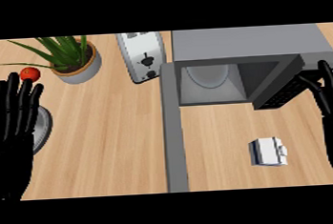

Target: Pick up the milk, place it into the microwave and close the microwave

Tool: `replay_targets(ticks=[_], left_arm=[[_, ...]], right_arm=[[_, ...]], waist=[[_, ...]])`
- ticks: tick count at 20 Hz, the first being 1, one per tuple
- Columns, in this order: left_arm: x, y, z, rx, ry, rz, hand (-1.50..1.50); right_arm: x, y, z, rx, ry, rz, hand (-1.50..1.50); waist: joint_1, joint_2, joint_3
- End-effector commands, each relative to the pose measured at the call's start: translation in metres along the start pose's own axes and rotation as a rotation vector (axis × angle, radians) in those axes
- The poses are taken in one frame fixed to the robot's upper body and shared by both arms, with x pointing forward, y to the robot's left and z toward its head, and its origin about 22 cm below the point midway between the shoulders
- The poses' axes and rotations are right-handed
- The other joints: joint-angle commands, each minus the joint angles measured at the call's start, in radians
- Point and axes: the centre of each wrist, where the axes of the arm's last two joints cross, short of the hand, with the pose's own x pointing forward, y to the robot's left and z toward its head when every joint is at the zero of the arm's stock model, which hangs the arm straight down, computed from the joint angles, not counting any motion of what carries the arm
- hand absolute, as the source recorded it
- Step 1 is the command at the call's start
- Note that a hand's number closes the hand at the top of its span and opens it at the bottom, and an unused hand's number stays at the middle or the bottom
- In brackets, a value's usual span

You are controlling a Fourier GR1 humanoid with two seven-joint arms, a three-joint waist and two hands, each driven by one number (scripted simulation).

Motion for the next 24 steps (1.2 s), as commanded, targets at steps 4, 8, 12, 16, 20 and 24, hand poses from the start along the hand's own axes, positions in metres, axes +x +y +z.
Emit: replay_targets(ticks=[4, 8, 12, 16, 20, 24], left_arm=[[0.009, 0.013, 0.003, 0.0, -0.011, -0.056, -1.5], [-0.004, 0.009, 0.006, 0.06, 0.117, 0.141, -1.5], [-0.004, 0.034, 0.014, 0.054, 0.123, 0.138, -1.5], [0.013, 0.031, 0.032, 0.069, 0.121, 0.134, -1.5], [0.0, 0.043, 0.035, 0.057, 0.114, 0.142, -1.5], [0.0, 0.06, 0.06, 0.072, 0.125, 0.138, -1.5]], right_arm=[[0.004, 0.01, 0.02, 0.105, -0.001, -0.094, -1.5], [0.017, 0.042, 0.045, 0.335, 0.067, -0.362, -1.5], [0.037, 0.045, 0.062, 0.348, 0.096, -0.385, -1.5], [0.032, 0.037, 0.075, 0.346, 0.092, -0.369, -1.5], [0.033, 0.037, 0.072, 0.246, 0.086, -0.299, -1.5], [0.021, 0.033, 0.073, 0.198, 0.11, -0.239, -1.5]], waist=[[0.004, -0.009, -0.006], [0.005, -0.013, -0.006], [0.0, -0.01, -0.007], [0.002, -0.01, -0.006], [0.001, -0.009, -0.007], [0.005, -0.009, -0.007]])
